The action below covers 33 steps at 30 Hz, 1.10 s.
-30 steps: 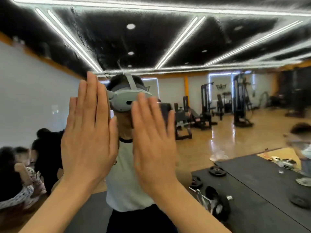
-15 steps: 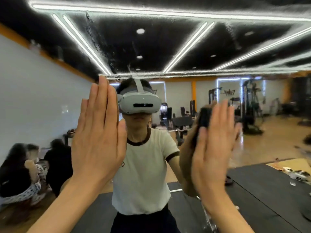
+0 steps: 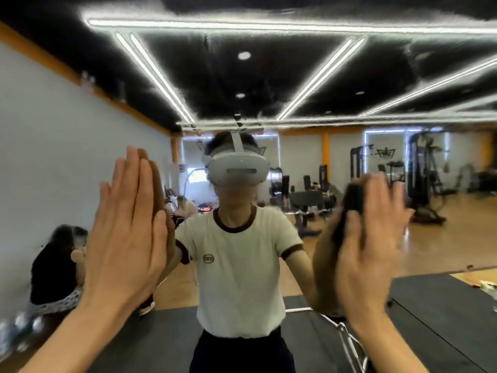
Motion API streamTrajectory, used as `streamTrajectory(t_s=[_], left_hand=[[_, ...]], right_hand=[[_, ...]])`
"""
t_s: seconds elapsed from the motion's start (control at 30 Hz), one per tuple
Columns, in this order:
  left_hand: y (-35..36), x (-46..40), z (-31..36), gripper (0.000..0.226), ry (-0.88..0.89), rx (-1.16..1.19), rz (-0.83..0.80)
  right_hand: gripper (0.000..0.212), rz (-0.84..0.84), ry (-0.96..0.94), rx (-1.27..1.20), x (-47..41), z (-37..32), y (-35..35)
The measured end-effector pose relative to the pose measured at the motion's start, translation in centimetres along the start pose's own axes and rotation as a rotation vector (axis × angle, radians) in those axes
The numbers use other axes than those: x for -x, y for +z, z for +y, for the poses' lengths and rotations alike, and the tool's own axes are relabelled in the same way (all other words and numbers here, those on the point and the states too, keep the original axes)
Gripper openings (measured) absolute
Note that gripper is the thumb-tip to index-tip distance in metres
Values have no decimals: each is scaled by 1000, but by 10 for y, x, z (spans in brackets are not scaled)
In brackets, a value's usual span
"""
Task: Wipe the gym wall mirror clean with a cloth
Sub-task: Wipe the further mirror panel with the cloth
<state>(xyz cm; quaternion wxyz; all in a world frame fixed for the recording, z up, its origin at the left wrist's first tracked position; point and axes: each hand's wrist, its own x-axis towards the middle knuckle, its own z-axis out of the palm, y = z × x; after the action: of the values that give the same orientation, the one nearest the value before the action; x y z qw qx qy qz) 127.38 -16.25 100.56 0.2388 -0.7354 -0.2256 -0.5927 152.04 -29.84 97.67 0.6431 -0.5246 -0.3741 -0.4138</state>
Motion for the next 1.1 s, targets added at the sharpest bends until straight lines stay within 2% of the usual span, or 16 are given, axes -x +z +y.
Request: streamTrajectory(t_s=[0.07, 0.17, 0.27, 0.33, 0.43, 0.5, 0.57, 0.6, 0.73, 0.8, 0.87, 0.93, 1.0, 1.1], left_hand=[[-2, 0, 0, 65, -9, -21, 1], [-7, -1, 6, 64, 24, -77, 20], [-5, 0, 3, 63, 23, -84, 12], [-4, -1, 2, 62, 17, -82, 17], [-3, 1, 2, 63, 26, -93, 22], [-2, 1, 2, 63, 35, -94, 31], [-1, 1, 2, 62, 38, -91, 31], [-2, 1, 2, 62, 37, -89, 29], [-3, 1, 1, 62, 42, -65, 26], [-4, 1, 0, 61, 41, -63, 33], [-4, 1, 0, 61, 38, -71, 34], [-4, 1, 1, 62, 36, -77, 31], [-4, 0, 0, 63, 41, -98, 30], [-2, 1, 1, 63, 35, -128, 29]], right_hand=[[68, -53, -160, 58, 12, -46, 33], [60, -202, -536, 46, 33, -103, 69], [60, -295, -781, 104, 15, -88, 60], [71, -275, -686, 185, -7, -54, 35], [56, -171, -206, 140, -24, 15, -4], [51, -74, -35, 77, -23, 23, -8], [52, -1, -32, 101, -20, -7, 13], [54, 12, -89, 107, -19, -33, 28], [59, -76, -435, 90, -15, -137, 93], [51, -166, -626, 65, -17, -154, 104], [52, -212, -729, 106, -32, -136, 92], [52, -198, -624, 152, -53, -96, 66], [50, -120, -367, 153, -71, -53, 38], [49, 32, -95, 136, -78, -40, 27]])
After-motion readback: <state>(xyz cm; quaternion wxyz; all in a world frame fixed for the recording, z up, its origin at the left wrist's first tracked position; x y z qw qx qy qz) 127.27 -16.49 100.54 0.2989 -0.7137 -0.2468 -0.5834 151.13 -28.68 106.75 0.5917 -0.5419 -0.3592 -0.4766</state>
